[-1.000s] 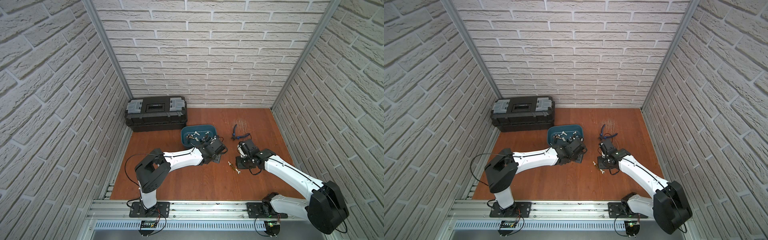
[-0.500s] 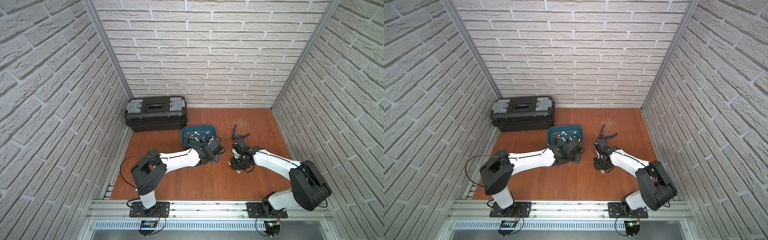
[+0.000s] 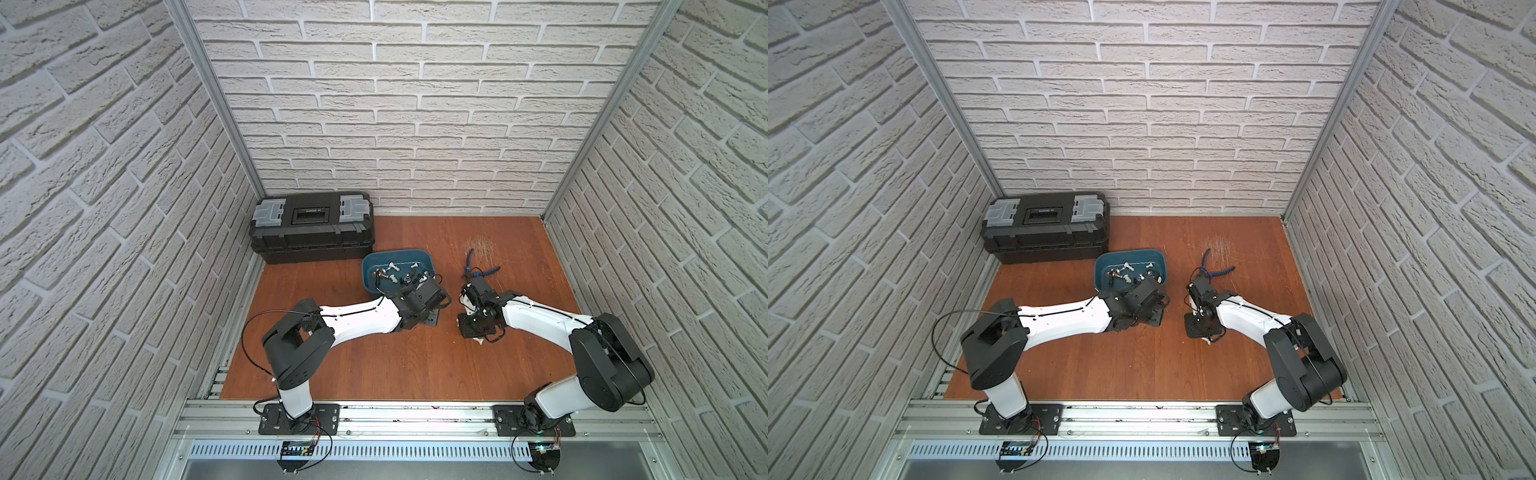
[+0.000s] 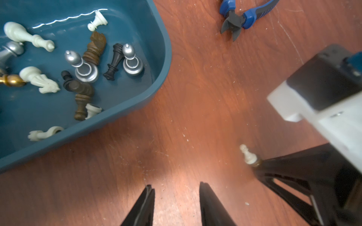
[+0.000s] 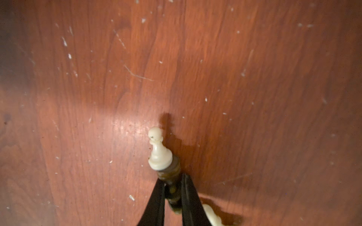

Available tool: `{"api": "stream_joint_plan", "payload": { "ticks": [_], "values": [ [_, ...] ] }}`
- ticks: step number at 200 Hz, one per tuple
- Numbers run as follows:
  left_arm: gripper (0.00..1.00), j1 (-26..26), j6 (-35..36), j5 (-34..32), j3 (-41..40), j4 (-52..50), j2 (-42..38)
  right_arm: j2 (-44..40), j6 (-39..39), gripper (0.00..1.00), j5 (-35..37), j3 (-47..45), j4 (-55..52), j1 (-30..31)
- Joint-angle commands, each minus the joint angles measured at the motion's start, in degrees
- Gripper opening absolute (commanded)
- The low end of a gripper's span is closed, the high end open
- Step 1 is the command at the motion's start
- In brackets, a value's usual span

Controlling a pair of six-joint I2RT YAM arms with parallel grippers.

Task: Put the chess pieces into the storage box
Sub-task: Pick up the chess piece at the center of the board.

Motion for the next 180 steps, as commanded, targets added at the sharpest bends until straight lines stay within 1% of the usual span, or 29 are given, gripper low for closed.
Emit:
{"api": "stream_joint_plan", "payload": {
  "ticks": [1, 23, 27, 44, 59, 92, 120, 147, 180],
  "values": [
    [0.44, 0.5, -1.9, 2.2, 1.2, 4.5, 1.9, 0.7, -1.0, 0.08, -7.3, -1.2, 5.6, 0.5],
    [0.46, 0.6, -3.7, 3.3, 1.5, 6.4, 3.4, 1.9, -0.6, 0.04, -13.3, -2.4, 9.3, 0.6],
    [0.46, 0.6, -4.1, 3.3, 1.5, 6.8, 3.5, 2.1, -0.5, 0.03, -13.9, -2.6, 9.8, 0.5],
    [0.47, 1.0, -6.0, 3.5, 0.6, 8.4, 3.8, 1.7, -0.2, 0.03, -16.0, -3.7, 11.8, 0.5],
    [0.48, 1.7, -8.3, 4.0, -1.4, 11.0, 3.5, 0.1, 0.1, 0.03, -16.7, -4.9, 13.3, 0.6],
    [0.48, 3.1, -11.5, 8.0, -4.1, 16.4, 4.2, -2.3, 0.6, 0.03, -18.4, -6.7, 16.2, 0.5],
    [0.48, 2.8, -12.7, 10.8, -3.6, 18.5, 5.1, -0.9, 1.6, 0.03, -18.8, -6.7, 17.9, 0.6],
    [0.46, 2.2, -13.5, 11.8, -3.3, 18.7, 5.8, -0.1, 3.8, 0.03, -19.7, -7.4, 21.1, 0.5],
    [0.45, 1.9, -14.6, 12.0, -4.2, 19.2, 7.0, -0.4, 5.5, 0.03, -18.9, -8.0, 23.7, 0.6]
  ]
}}
